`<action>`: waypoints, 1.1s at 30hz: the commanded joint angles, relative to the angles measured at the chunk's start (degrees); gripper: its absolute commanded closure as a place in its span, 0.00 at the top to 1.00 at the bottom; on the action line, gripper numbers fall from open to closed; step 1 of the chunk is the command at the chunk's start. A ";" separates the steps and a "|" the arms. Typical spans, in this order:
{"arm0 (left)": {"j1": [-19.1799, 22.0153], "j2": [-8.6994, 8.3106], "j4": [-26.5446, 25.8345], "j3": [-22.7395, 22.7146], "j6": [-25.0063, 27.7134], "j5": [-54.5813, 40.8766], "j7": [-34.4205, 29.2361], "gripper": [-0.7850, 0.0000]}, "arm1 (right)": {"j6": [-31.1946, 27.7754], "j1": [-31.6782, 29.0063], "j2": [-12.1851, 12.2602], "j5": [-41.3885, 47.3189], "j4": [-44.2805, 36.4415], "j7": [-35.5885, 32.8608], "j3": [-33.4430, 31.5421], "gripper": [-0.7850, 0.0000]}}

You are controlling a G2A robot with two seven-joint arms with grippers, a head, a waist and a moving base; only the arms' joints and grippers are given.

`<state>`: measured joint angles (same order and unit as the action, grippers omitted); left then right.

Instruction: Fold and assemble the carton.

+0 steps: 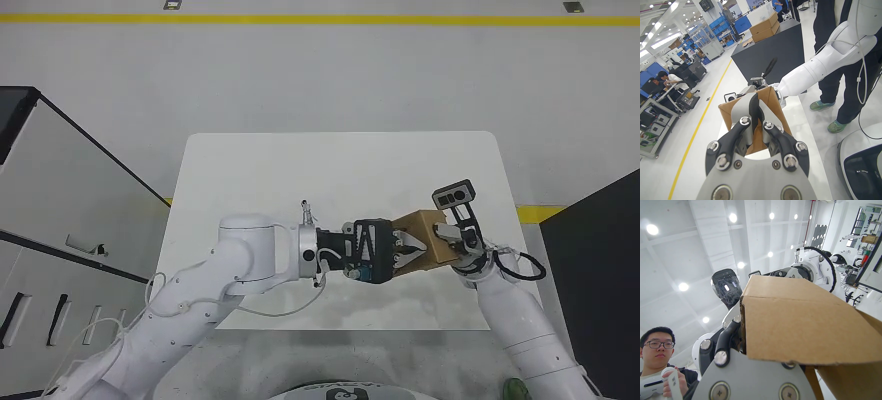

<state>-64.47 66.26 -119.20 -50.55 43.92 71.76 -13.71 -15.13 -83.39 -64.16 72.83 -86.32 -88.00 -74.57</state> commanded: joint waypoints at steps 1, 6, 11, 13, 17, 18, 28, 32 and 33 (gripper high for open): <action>-0.08 -0.02 -0.01 -0.01 0.03 -0.13 -0.09 0.00 | 0.02 -0.06 0.03 -0.02 -0.16 0.00 0.06 0.00; -0.31 -0.09 -0.27 -0.25 0.11 -0.11 -0.16 0.00 | -0.12 -0.16 0.11 -0.08 -0.17 0.00 0.03 0.00; -0.98 -0.38 -0.88 -2.05 -0.70 0.27 -0.29 0.00 | -0.14 -0.25 0.19 0.22 -0.03 0.00 -0.22 0.00; -1.46 -0.54 -1.31 -2.79 -0.73 0.34 -0.39 0.00 | -0.14 -0.29 0.23 0.32 0.03 0.00 -0.35 0.00; -2.30 -0.81 -2.04 -3.79 -0.55 0.49 -0.61 0.00 | -0.18 -0.37 0.30 0.49 -0.06 0.00 -0.45 0.00; -2.47 -0.86 -2.18 -3.95 -0.55 0.52 -0.69 0.00 | -0.19 -0.39 0.32 0.50 -0.06 0.00 -0.45 0.00; -4.59 -1.39 -3.20 -7.05 -1.90 -0.03 0.70 0.00 | 0.04 -0.66 0.62 1.92 -1.11 0.00 -0.62 0.00; -6.07 -1.73 -2.95 -8.98 -2.01 -0.73 1.93 0.00 | 0.37 -0.73 0.80 2.21 -0.91 0.00 -0.87 0.00; -6.48 -1.79 -2.91 -9.35 -2.20 -0.92 2.23 0.00 | 0.37 -0.73 0.80 2.21 -0.91 0.00 -0.87 0.00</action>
<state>-70.43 64.56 -122.17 -59.44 41.92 71.01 -11.76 -14.77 -84.12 -63.37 75.06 -87.27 -88.00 -75.43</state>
